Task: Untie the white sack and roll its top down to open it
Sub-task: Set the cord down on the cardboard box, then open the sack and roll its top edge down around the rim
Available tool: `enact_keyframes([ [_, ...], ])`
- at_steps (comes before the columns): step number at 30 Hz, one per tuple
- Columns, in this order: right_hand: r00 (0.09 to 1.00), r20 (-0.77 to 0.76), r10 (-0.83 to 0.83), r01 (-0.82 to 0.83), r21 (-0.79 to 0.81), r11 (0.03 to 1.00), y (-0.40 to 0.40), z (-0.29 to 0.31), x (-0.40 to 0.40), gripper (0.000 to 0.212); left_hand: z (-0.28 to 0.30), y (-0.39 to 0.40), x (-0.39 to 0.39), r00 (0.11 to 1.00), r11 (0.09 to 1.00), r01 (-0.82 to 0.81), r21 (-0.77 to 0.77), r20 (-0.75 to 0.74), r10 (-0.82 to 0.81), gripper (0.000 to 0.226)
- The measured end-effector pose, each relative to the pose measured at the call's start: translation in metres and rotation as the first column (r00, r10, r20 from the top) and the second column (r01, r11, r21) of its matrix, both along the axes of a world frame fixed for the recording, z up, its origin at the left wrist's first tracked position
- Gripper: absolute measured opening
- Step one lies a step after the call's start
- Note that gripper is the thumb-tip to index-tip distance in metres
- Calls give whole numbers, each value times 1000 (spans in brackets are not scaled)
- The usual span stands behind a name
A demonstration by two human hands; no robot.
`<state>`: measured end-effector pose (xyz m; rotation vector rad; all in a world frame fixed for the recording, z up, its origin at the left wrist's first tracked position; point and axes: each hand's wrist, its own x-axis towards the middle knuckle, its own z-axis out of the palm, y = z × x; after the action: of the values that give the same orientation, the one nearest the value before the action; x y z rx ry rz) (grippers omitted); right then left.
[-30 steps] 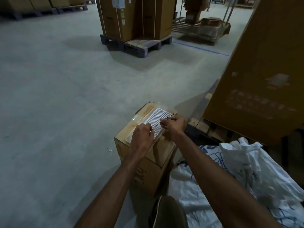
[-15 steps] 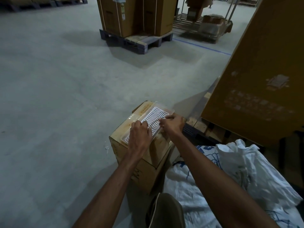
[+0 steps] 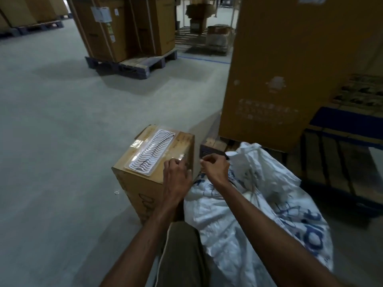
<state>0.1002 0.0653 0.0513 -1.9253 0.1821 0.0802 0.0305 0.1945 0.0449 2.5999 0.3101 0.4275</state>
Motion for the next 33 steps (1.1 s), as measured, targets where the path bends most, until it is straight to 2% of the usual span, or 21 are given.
enact_keyframes([
  [8,986,75,-151,152,-8,988,-129,8,-126,8,3,-103,-82,971,966,238,-104,16,-238,29],
  [12,956,120,-268,272,-17,962,-182,2,-181,3,-2,-148,-119,952,937,304,-174,14,-307,27],
  [16,930,98,-355,361,-46,931,-213,-9,-210,8,-21,-173,-139,925,910,351,-221,-70,-374,28],
  [20,922,80,-378,384,-71,921,-236,-24,-217,6,-39,-176,-131,914,890,362,-276,-82,-397,25],
  [25,942,71,-329,336,-170,926,-252,-55,-191,8,-61,-179,-97,893,870,393,-299,-101,-438,21],
  [29,962,176,-208,260,-364,894,-249,-82,-157,20,-85,-184,-55,883,863,398,-311,-128,-452,28],
  [33,975,198,-100,177,-423,889,-243,-95,-123,33,-91,-202,-16,927,893,324,-313,-85,-366,39],
])
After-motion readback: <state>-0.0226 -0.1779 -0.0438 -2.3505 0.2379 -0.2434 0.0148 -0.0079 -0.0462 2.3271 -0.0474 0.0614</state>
